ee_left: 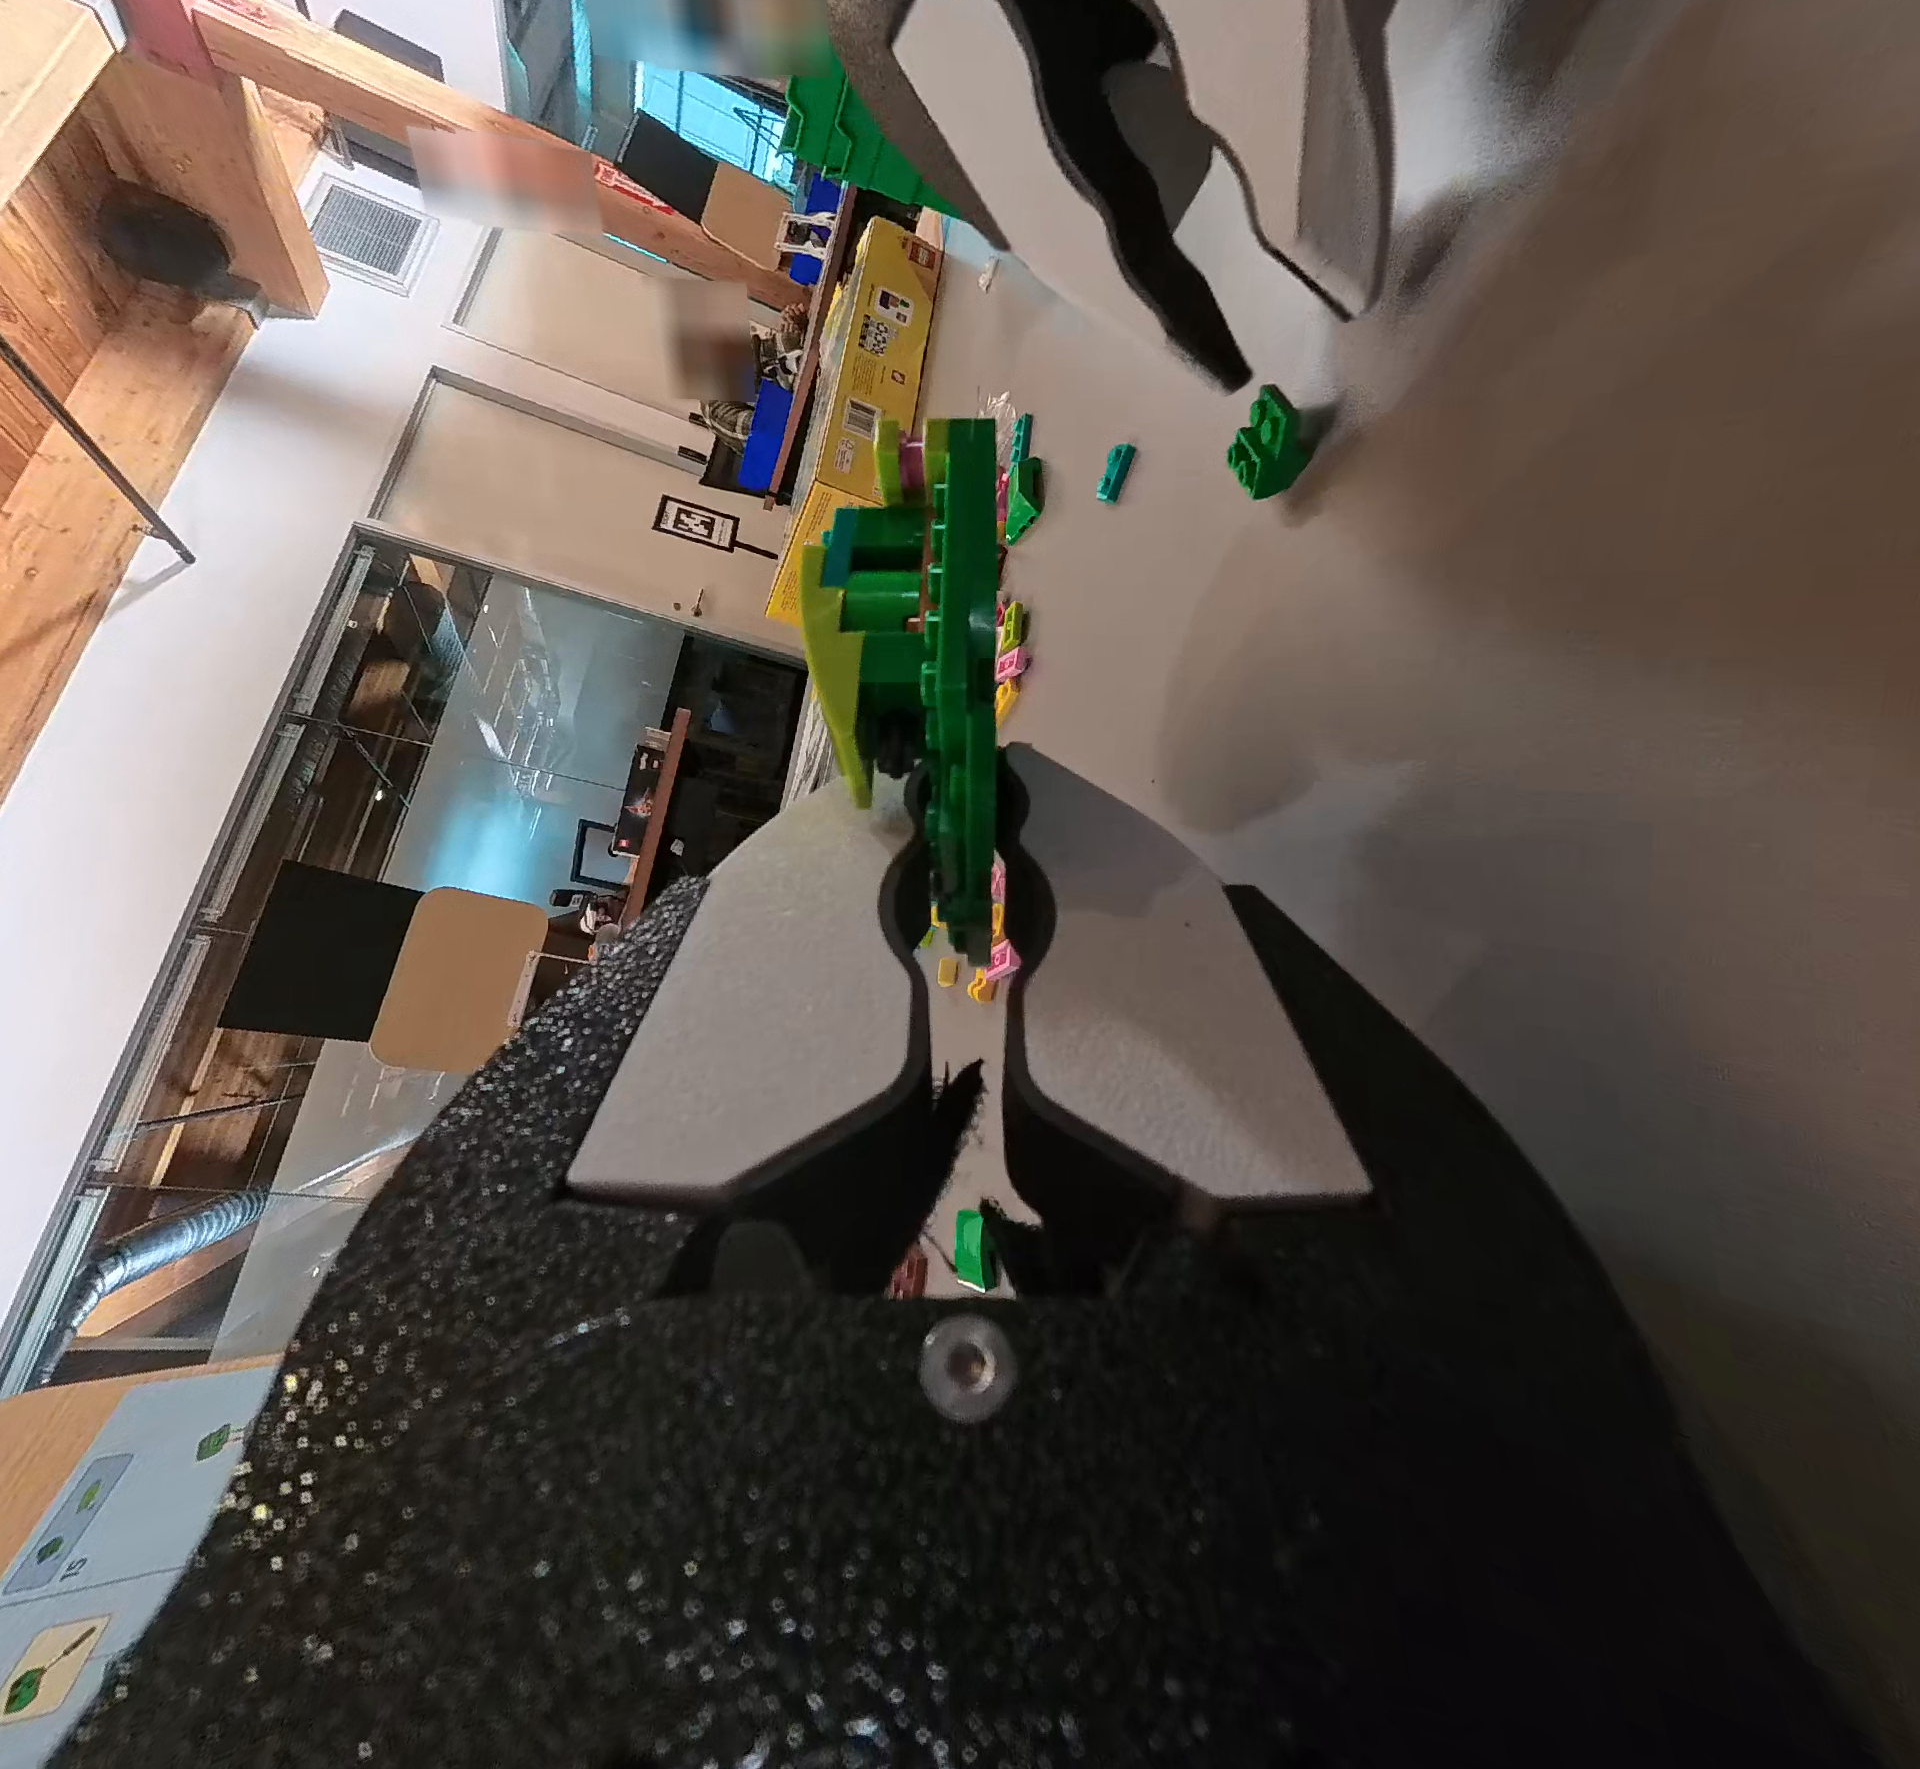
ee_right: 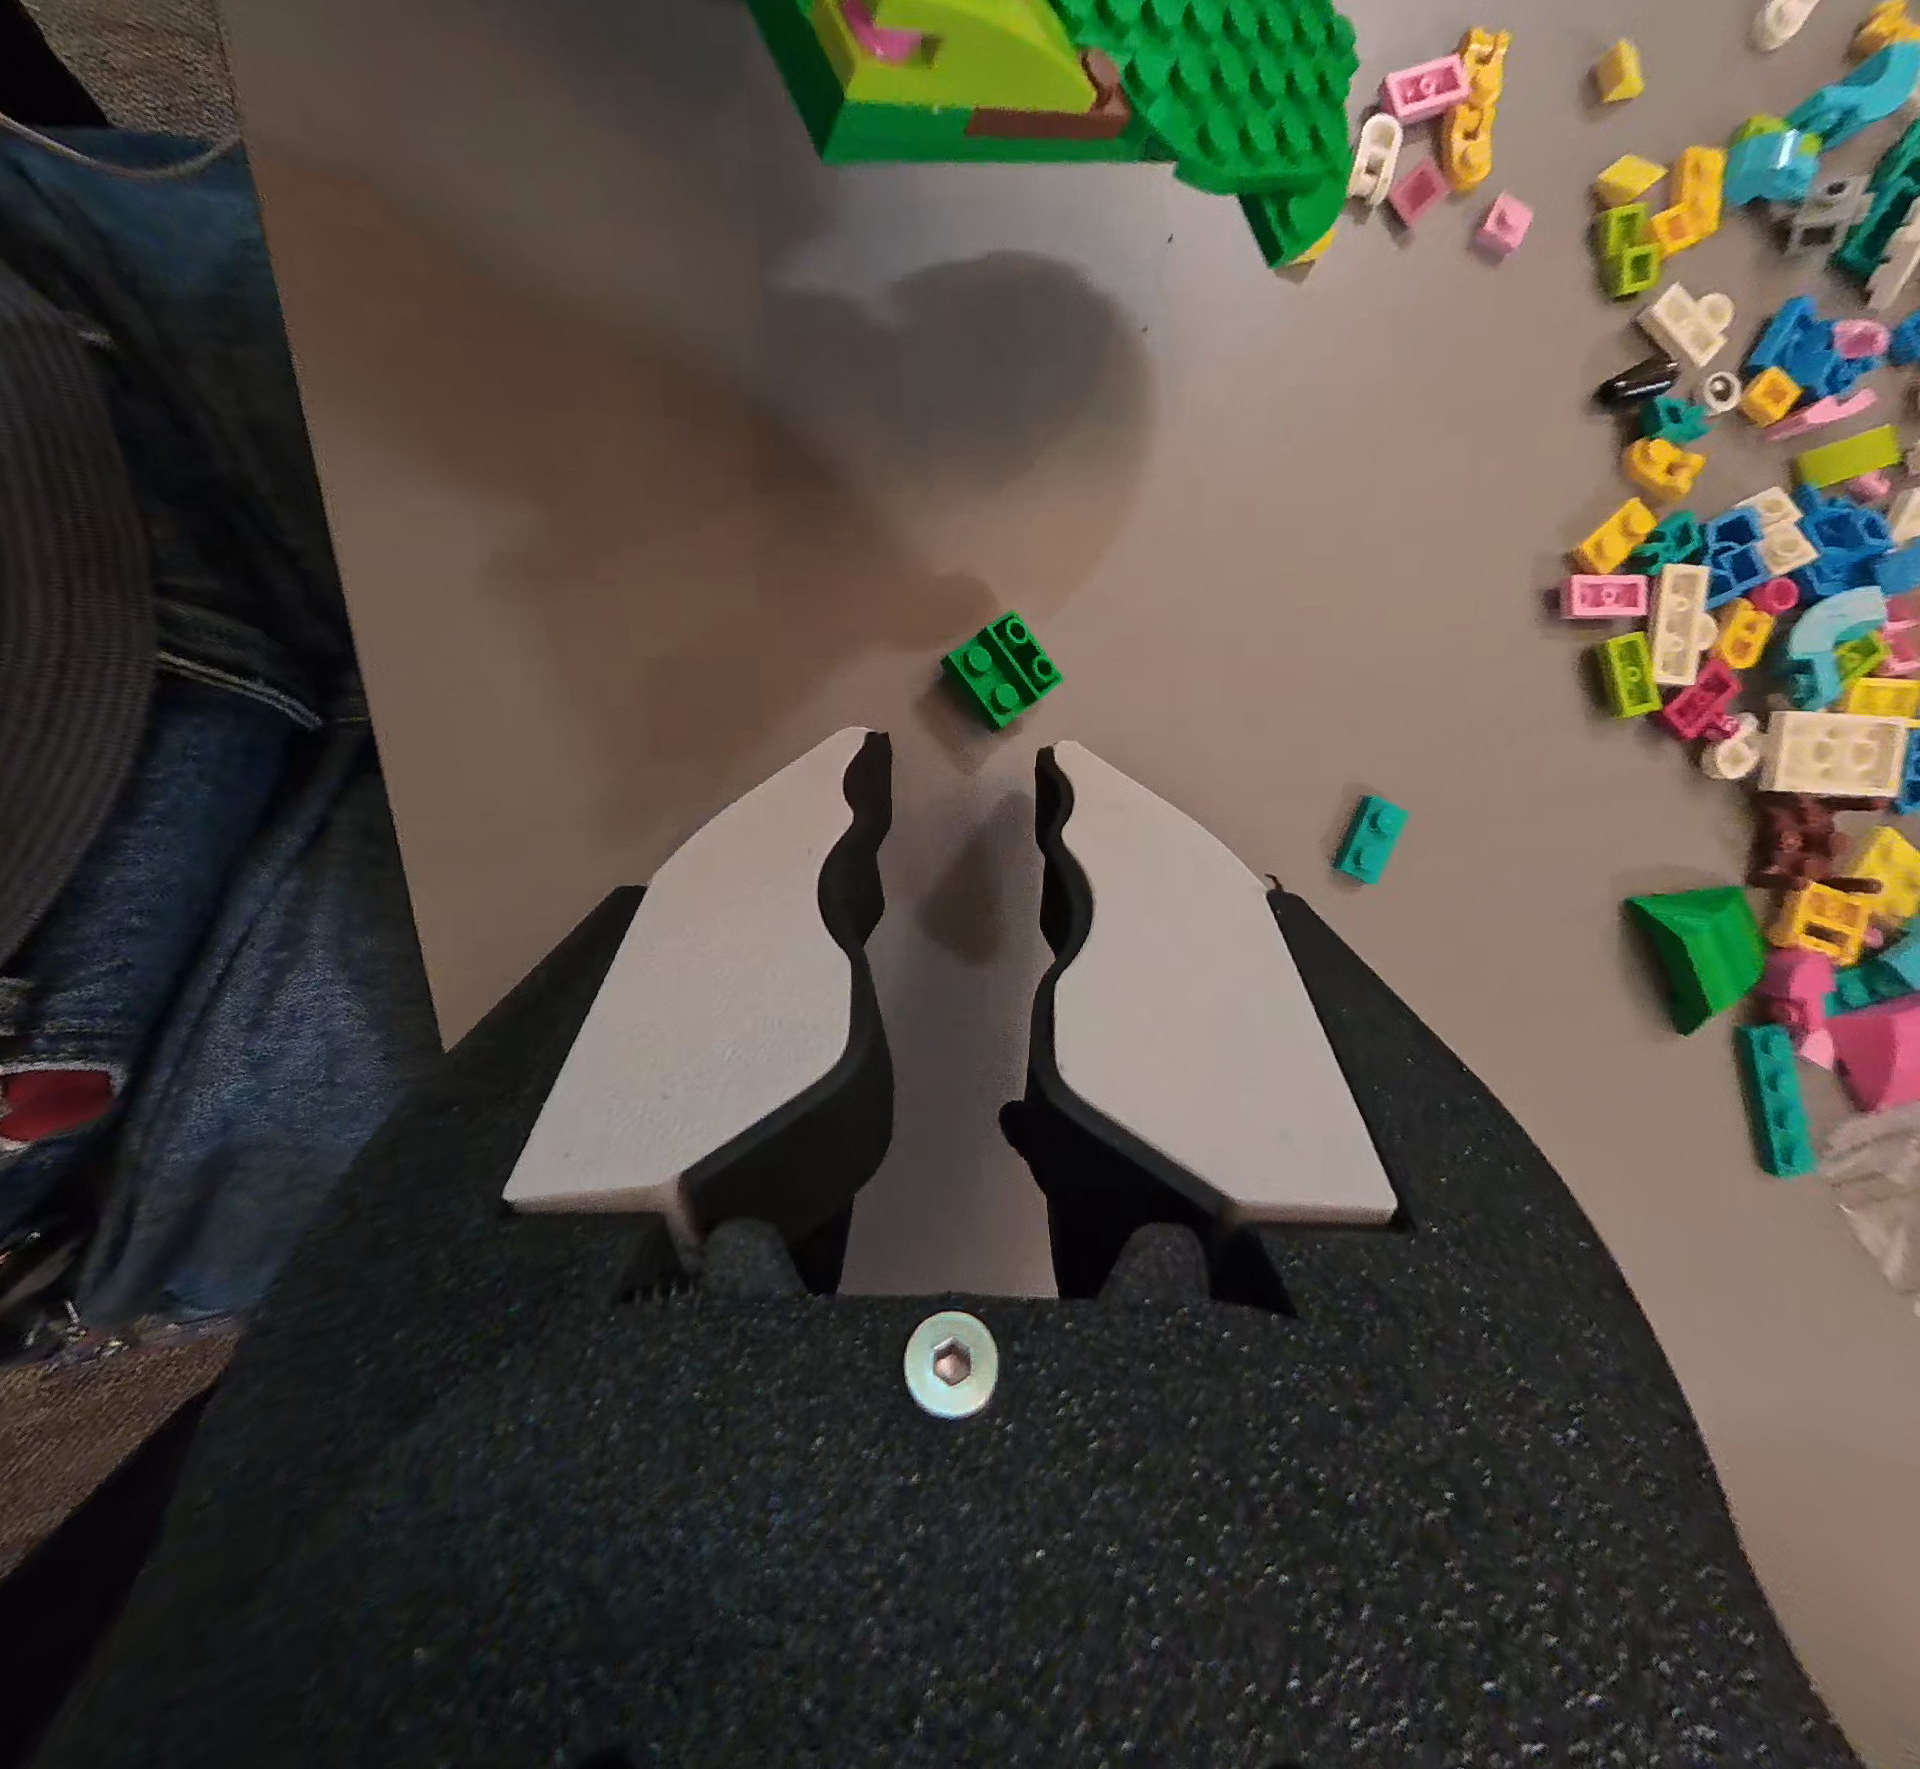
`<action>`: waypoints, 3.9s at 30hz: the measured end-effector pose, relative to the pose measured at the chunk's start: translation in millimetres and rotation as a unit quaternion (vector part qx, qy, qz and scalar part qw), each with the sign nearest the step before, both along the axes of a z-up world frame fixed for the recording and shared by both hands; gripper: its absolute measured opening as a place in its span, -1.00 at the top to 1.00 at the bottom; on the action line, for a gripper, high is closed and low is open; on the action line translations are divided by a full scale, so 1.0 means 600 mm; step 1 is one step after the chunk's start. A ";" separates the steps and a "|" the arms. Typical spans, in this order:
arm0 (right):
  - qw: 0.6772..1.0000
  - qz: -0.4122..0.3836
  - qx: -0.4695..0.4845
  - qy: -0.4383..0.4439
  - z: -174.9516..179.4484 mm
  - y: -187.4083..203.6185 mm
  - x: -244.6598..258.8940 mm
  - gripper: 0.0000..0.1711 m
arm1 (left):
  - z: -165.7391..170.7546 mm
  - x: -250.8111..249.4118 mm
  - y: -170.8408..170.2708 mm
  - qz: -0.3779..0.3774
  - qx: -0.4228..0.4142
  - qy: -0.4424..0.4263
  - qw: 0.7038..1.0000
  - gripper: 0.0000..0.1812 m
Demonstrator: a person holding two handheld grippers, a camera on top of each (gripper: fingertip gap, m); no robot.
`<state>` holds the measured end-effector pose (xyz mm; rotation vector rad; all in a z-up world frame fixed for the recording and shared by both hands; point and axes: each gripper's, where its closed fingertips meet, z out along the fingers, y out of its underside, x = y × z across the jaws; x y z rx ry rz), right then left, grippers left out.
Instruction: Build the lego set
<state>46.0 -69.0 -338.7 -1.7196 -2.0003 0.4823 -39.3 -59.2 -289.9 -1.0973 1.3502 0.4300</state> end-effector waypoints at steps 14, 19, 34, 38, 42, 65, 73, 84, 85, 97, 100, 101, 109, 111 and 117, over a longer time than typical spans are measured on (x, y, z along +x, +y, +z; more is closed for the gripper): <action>0.999 0.023 -0.016 0.044 0.013 -0.002 -0.016 0.72 | 0.010 0.001 -0.005 -0.007 0.018 -0.007 1.000 0.91; 0.998 0.032 -0.046 0.032 0.008 -0.001 -0.024 0.72 | 0.006 0.004 -0.006 -0.010 0.014 -0.001 1.000 0.92; 0.993 0.094 -0.071 -0.007 -0.005 -0.006 -0.040 0.66 | 0.004 0.005 -0.006 -0.013 0.010 0.002 1.000 0.91; 0.998 0.022 -0.062 0.012 -0.002 -0.004 -0.038 0.66 | 0.003 0.004 -0.005 -0.013 0.007 0.001 1.000 0.91; 0.996 -0.025 -0.071 0.053 -0.003 -0.010 -0.034 0.70 | 0.003 0.006 -0.006 -0.015 0.006 0.001 1.000 0.91; 0.993 0.115 -0.003 0.017 0.098 -0.023 -0.052 0.82 | -0.024 0.024 -0.015 -0.019 0.069 0.123 0.990 0.91; 0.975 0.203 -0.013 -0.087 0.093 -0.049 -0.052 0.82 | -0.023 0.035 -0.026 -0.031 0.111 0.155 0.981 0.92; 0.941 0.257 0.008 -0.221 0.109 -0.060 -0.059 0.82 | -0.005 0.037 -0.031 -0.031 0.128 0.128 0.983 0.91; 0.940 0.257 0.009 -0.226 0.109 -0.060 -0.059 0.82 | -0.005 0.037 -0.031 -0.030 0.128 0.128 0.983 0.91; 0.947 0.237 -0.016 -0.217 0.080 -0.059 -0.055 0.82 | -0.031 0.038 -0.032 -0.046 0.084 0.149 0.984 0.91; 0.952 0.230 -0.030 -0.200 0.066 -0.060 -0.053 0.82 | -0.048 0.040 -0.035 -0.059 0.046 0.159 0.984 0.91; 0.954 0.227 -0.039 -0.191 0.061 -0.061 -0.053 0.82 | -0.053 0.040 -0.037 -0.065 0.036 0.165 0.983 0.91; 0.962 0.217 -0.103 -0.128 0.042 -0.074 -0.054 0.82 | -0.059 0.041 -0.043 -0.085 0.006 0.200 0.976 0.79; 0.963 0.215 -0.110 -0.117 0.040 -0.074 -0.055 0.82 | -0.058 0.042 -0.044 -0.097 0.001 0.207 0.974 0.75; 0.970 0.204 -0.105 -0.075 0.041 -0.069 -0.063 0.82 | -0.045 0.038 -0.043 -0.114 -0.053 0.197 0.972 0.44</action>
